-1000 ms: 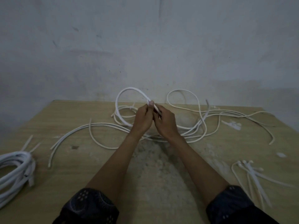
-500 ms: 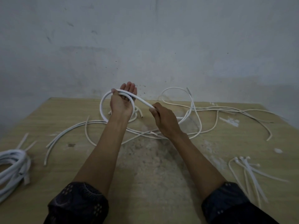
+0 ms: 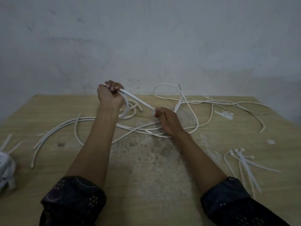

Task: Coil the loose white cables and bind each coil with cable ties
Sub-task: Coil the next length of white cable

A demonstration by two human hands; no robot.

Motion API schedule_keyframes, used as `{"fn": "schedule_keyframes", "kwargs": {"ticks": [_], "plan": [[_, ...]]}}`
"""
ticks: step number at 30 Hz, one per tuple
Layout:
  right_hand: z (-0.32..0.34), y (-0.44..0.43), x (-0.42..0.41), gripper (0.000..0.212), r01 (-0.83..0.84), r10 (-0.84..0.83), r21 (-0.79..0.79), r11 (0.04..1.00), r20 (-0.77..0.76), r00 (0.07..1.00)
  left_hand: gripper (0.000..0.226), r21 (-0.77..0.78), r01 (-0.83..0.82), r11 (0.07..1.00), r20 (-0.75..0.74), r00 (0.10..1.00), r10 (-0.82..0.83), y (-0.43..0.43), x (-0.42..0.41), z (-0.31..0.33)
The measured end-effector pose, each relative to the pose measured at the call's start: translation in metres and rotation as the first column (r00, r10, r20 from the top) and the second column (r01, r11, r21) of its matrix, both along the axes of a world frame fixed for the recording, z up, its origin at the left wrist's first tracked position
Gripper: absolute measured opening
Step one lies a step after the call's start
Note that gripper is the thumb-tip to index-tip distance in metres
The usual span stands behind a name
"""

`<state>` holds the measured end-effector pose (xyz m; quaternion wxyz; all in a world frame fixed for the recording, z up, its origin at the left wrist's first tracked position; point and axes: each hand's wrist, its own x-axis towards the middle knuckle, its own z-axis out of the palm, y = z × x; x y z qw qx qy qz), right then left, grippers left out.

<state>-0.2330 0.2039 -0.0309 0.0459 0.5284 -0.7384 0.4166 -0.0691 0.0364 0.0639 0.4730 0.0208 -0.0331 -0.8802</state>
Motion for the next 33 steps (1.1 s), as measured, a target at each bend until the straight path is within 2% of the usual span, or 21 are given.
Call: {"fn": "schedule_keyframes", "kwargs": {"ticks": [1, 2, 5, 7, 10, 13, 14, 15, 17, 19, 21, 22, 23, 24, 26, 27, 28, 30, 31, 33], "plan": [[0.0, 0.002, -0.003, 0.064, -0.011, 0.01, 0.018, 1.0, 0.04, 0.999, 0.021, -0.017, -0.005, 1.0, -0.052, 0.999, 0.004, -0.003, 0.007, 0.006], [0.0, 0.005, -0.006, 0.068, -0.019, 0.019, 0.016, 1.0, 0.013, 1.0, 0.019, -0.05, 0.005, 0.999, -0.114, 0.993, -0.01, -0.005, 0.015, 0.012], [0.004, 0.001, -0.01, 0.064, 0.012, -0.012, 0.002, 1.0, -0.133, 0.991, 0.055, -0.157, 0.099, 0.983, -0.261, 0.955, -0.138, -0.005, 0.033, 0.026], [0.007, -0.004, -0.007, 0.049, 0.045, -0.047, -0.018, 0.999, -0.138, 0.989, 0.062, -0.24, 0.113, 0.964, -0.2, 0.966, -0.163, 0.003, 0.035, 0.036], [0.004, -0.003, -0.005, 0.039, 0.099, -0.104, -0.113, 0.989, -0.043, 0.994, 0.056, -0.243, 0.112, 0.964, -0.092, 0.986, -0.138, 0.011, 0.028, 0.038], [0.006, 0.006, -0.006, 0.029, 0.299, -0.333, -0.385, 0.873, -0.023, 0.943, 0.052, -0.222, 0.108, 0.969, -0.003, 0.994, -0.112, 0.015, 0.018, 0.023], [0.011, 0.011, -0.005, 0.022, 0.371, -0.415, -0.411, 0.833, -0.02, 0.91, 0.051, -0.227, 0.106, 0.968, 0.029, 0.994, -0.102, 0.017, 0.016, 0.018], [0.016, 0.016, -0.006, 0.019, 0.42, -0.452, -0.349, 0.838, -0.013, 0.892, 0.051, -0.242, 0.097, 0.965, 0.058, 0.995, -0.085, 0.018, 0.014, 0.015], [0.024, 0.022, -0.011, 0.037, 0.489, -0.489, 0.036, 0.871, -0.013, 0.872, 0.051, -0.275, 0.062, 0.959, 0.108, 0.994, -0.034, 0.021, 0.011, 0.016], [0.031, 0.026, -0.024, 0.06, 0.479, -0.507, 0.393, 0.785, -0.036, 0.861, 0.05, -0.29, 0.015, 0.957, 0.141, 0.99, 0.027, 0.025, 0.011, 0.021], [0.037, 0.03, -0.035, 0.071, 0.434, -0.498, 0.509, 0.744, -0.011, 0.867, 0.05, -0.269, -0.037, 0.962, 0.148, 0.986, 0.079, 0.03, 0.011, 0.027], [0.041, 0.031, -0.036, 0.068, 0.421, -0.503, 0.506, 0.753, 0.029, 0.864, 0.049, -0.252, -0.052, 0.966, 0.143, 0.986, 0.091, 0.031, 0.011, 0.029], [0.044, 0.032, -0.034, 0.062, 0.393, -0.501, 0.458, 0.797, 0.137, 0.855, 0.049, -0.234, -0.053, 0.971, 0.133, 0.987, 0.086, 0.034, 0.01, 0.031], [0.044, 0.031, -0.034, 0.054, 0.361, -0.482, 0.375, 0.854, 0.307, 0.821, 0.049, -0.215, -0.042, 0.976, 0.127, 0.989, 0.07, 0.036, 0.008, 0.032], [0.042, 0.03, -0.032, 0.034, 0.302, -0.342, 0.183, 0.936, 0.685, 0.643, 0.049, -0.171, -0.011, 0.985, 0.148, 0.988, 0.037, 0.039, 0.005, 0.034], [0.043, 0.029, -0.032, 0.024, 0.301, -0.257, 0.099, 0.948, 0.797, 0.547, 0.049, -0.153, 0.005, 0.988, 0.181, 0.983, 0.024, 0.04, 0.004, 0.034], [0.046, 0.029, -0.033, 0.02, 0.318, -0.202, 0.042, 0.947, 0.848, 0.49, 0.049, -0.144, 0.018, 0.989, 0.223, 0.975, 0.015, 0.039, 0.003, 0.033], [0.05, 0.033, -0.038, 0.052, 0.366, -0.116, -0.052, 0.929, 0.898, 0.424, 0.049, -0.131, 0.041, 0.991, 0.301, 0.954, 0.0, 0.035, 0.004, 0.032], [0.052, 0.037, -0.041, 0.062, 0.368, -0.069, -0.103, 0.924, 0.902, 0.427, 0.048, -0.118, 0.052, 0.992, 0.325, 0.946, -0.011, 0.033, 0.004, 0.031], [0.059, 0.05, -0.043, 0.06, 0.309, -0.112, -0.067, 0.949, 0.842, 0.527, 0.046, -0.094, 0.073, 0.993, 0.351, 0.936, -0.035, 0.031, 0.005, 0.028]]}}
